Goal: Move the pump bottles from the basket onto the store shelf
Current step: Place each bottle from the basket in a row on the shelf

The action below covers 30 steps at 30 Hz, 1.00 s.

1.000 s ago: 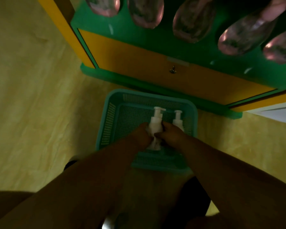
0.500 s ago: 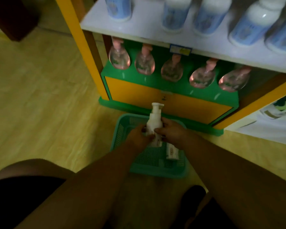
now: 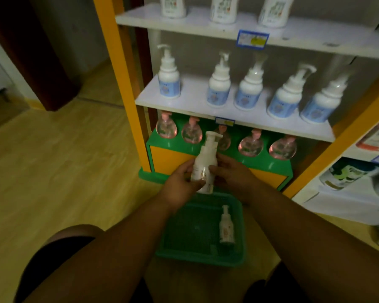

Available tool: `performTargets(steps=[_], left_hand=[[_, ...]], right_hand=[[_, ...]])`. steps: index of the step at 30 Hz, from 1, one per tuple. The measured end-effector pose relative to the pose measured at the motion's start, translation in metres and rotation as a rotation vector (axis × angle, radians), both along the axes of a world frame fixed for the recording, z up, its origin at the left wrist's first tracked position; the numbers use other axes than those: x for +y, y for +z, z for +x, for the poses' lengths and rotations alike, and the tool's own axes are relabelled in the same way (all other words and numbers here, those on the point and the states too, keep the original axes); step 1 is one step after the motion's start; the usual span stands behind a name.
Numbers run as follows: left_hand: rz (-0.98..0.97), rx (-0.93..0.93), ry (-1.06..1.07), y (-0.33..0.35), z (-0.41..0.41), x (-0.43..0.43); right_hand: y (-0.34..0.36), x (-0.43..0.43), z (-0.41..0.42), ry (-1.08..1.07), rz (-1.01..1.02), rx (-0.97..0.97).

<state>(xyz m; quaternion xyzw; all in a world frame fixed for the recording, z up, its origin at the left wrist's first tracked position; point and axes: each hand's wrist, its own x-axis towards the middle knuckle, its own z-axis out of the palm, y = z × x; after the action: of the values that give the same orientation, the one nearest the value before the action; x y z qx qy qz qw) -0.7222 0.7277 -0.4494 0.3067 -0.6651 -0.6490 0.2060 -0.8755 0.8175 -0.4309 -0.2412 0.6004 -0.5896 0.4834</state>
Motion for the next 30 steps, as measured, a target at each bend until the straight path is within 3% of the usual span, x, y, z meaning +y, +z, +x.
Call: performTargets(steps=[9, 17, 22, 26, 30], left_hand=[[0.089, 0.296, -0.046, 0.092, -0.011, -0.005], [0.132, 0.397, -0.012, 0.152, -0.023, 0.002], [0.057, 0.400, 0.011, 0.181, -0.037, 0.015], [-0.106, 0.386, 0.098, 0.199, -0.058, 0.034], [-0.115, 0.430, 0.108, 0.212, -0.077, 0.050]], right_hand=[[0.098, 0.005, -0.020, -0.104, -0.213, 0.114], [0.167, 0.027, -0.022, -0.160, -0.357, 0.240], [0.181, 0.042, -0.033, -0.196, -0.408, 0.217], [0.189, 0.051, -0.040, -0.107, -0.421, 0.222], [0.197, 0.057, -0.055, -0.089, -0.453, 0.192]])
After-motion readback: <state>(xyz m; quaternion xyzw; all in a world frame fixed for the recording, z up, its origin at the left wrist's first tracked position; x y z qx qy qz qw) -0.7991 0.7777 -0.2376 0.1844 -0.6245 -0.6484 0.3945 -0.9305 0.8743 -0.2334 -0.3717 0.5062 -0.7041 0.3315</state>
